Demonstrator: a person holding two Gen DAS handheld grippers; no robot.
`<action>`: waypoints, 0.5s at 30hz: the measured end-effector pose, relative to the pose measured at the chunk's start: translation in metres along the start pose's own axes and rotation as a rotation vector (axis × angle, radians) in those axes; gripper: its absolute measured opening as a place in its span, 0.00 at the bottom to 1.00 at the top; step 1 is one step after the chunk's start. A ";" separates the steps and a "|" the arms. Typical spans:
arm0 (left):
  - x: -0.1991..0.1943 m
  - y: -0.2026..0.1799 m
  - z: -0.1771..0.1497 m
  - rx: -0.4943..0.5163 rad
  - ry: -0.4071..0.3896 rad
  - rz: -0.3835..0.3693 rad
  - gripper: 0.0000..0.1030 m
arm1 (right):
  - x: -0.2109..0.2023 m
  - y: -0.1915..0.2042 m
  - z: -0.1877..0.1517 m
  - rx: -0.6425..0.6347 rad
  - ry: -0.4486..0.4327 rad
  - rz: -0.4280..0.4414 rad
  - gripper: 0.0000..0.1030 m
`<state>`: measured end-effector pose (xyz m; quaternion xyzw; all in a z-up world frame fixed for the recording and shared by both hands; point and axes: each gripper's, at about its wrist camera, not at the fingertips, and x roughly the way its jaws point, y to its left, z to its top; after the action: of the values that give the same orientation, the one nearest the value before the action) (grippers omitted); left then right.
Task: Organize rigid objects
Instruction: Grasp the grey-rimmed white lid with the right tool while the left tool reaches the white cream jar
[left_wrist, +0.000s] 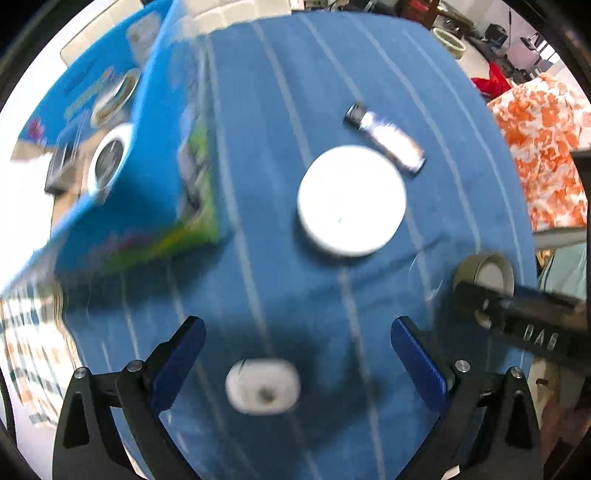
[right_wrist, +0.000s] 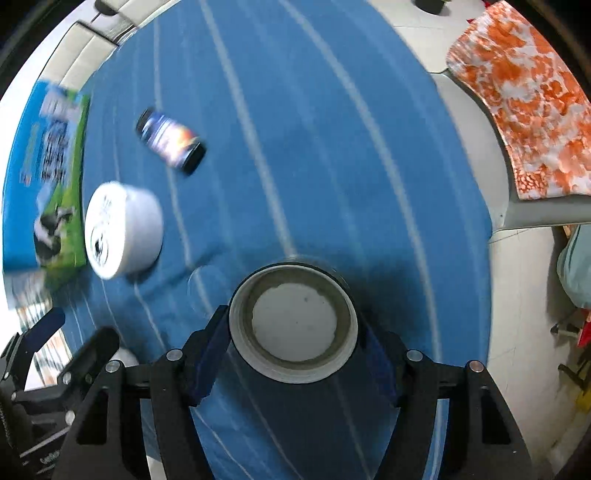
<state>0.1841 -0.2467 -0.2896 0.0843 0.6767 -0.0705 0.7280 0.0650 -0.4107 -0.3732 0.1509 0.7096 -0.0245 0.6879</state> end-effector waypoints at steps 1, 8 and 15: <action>0.001 -0.005 0.008 -0.001 -0.007 -0.004 1.00 | -0.001 -0.004 0.004 0.012 -0.001 0.004 0.68; 0.026 -0.014 0.050 -0.021 -0.001 -0.009 0.99 | -0.008 -0.008 0.032 0.042 -0.020 0.008 0.68; 0.056 -0.020 0.075 -0.037 0.033 -0.035 0.95 | -0.007 -0.010 0.045 0.075 -0.005 0.070 0.70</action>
<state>0.2567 -0.2821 -0.3405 0.0602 0.6911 -0.0691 0.7169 0.1060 -0.4323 -0.3701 0.2011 0.7009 -0.0271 0.6838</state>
